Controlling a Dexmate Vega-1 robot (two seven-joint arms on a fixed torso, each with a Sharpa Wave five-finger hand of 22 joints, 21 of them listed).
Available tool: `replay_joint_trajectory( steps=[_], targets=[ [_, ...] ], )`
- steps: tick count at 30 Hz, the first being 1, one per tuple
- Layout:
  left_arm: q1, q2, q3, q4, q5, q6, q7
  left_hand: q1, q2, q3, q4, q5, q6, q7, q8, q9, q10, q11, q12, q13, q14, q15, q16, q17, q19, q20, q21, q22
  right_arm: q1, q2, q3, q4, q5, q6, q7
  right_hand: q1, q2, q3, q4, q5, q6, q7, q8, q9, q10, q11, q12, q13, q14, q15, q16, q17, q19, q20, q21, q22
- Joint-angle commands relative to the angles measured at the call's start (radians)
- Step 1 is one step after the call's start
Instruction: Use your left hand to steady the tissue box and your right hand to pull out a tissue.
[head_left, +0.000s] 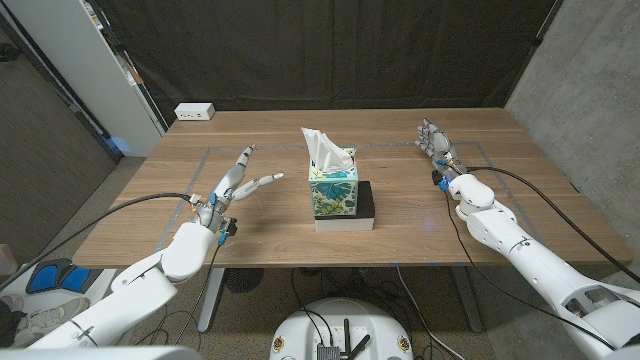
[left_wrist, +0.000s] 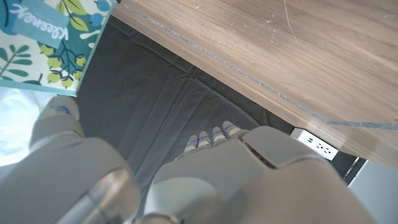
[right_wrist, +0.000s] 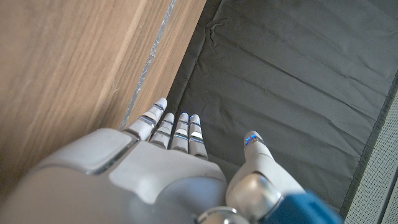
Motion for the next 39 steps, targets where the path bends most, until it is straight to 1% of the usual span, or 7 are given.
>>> replay_joint_trajectory(
  steps=[1, 17, 24, 33, 39],
  targets=[
    [0.041, -0.006, -0.01, -0.026, 0.013, -0.014, -0.016, 0.007, 0.002, -0.008, -0.001, 0.005, -0.51, -0.003, 0.008, 0.002, -0.403, -0.005, 0.006, 0.002, -0.344, -0.001, 0.001, 0.003, -0.056, -0.003, 0.004, 0.005, -0.016, -0.007, 0.005, -0.021, 0.0, -0.003, -0.009, 0.003, 0.001, -0.001, -0.006, -0.002, 0.0, 0.006, 0.002, 0.003, 0.002, 0.004, 0.002, 0.003, 0.001, 0.007, -0.001, -0.001, 0.003, 0.007, 0.001, 0.002],
    [0.117, 0.005, -0.049, -0.074, 0.025, -0.017, -0.039, 0.01, 0.004, -0.019, 0.0, 0.011, -0.509, -0.003, 0.009, 0.002, -0.402, -0.005, 0.006, 0.002, -0.342, -0.001, 0.002, 0.003, -0.055, -0.003, 0.005, 0.005, -0.029, -0.011, 0.007, -0.044, -0.004, -0.005, -0.02, 0.001, 0.003, -0.002, -0.009, -0.002, 0.001, 0.007, 0.003, 0.003, 0.003, 0.004, 0.002, 0.003, 0.0, 0.008, -0.002, -0.004, 0.003, 0.006, 0.001, 0.002],
    [0.116, 0.006, -0.046, -0.064, 0.024, -0.034, -0.064, 0.012, 0.004, -0.023, 0.001, 0.013, -0.511, -0.003, 0.008, 0.002, -0.404, -0.006, 0.005, 0.002, -0.343, -0.001, 0.001, 0.003, -0.056, -0.004, 0.004, 0.005, -0.026, -0.008, 0.002, -0.049, -0.011, -0.009, -0.024, 0.0, 0.004, -0.003, -0.01, -0.002, 0.001, 0.006, 0.003, 0.003, 0.002, 0.004, 0.002, 0.003, 0.0, 0.008, -0.001, -0.004, 0.003, 0.007, 0.0, 0.002],
    [0.141, 0.009, -0.065, -0.073, 0.026, -0.046, -0.077, 0.014, 0.005, -0.029, 0.001, 0.017, -0.511, -0.003, 0.008, 0.002, -0.404, -0.005, 0.005, 0.002, -0.343, -0.001, 0.001, 0.003, -0.056, -0.004, 0.004, 0.005, -0.03, -0.008, 0.0, -0.063, -0.018, -0.012, -0.033, -0.001, 0.004, -0.004, -0.011, -0.002, 0.001, 0.006, 0.003, 0.003, 0.003, 0.004, 0.002, 0.003, 0.001, 0.008, -0.001, -0.005, 0.003, 0.007, 0.0, 0.002],
    [0.136, 0.007, -0.065, -0.063, 0.023, -0.054, -0.093, 0.015, 0.005, -0.033, 0.001, 0.018, -0.51, -0.003, 0.008, 0.002, -0.403, -0.004, 0.006, 0.002, -0.342, 0.0, 0.001, 0.003, -0.054, -0.003, 0.005, 0.005, -0.034, -0.006, 0.0, -0.07, -0.016, -0.016, -0.037, -0.001, 0.005, -0.004, -0.012, -0.002, 0.002, 0.006, 0.003, 0.003, 0.004, 0.004, 0.002, 0.003, 0.003, 0.008, 0.0, -0.006, 0.004, 0.008, 0.0, 0.002]
  ],
)
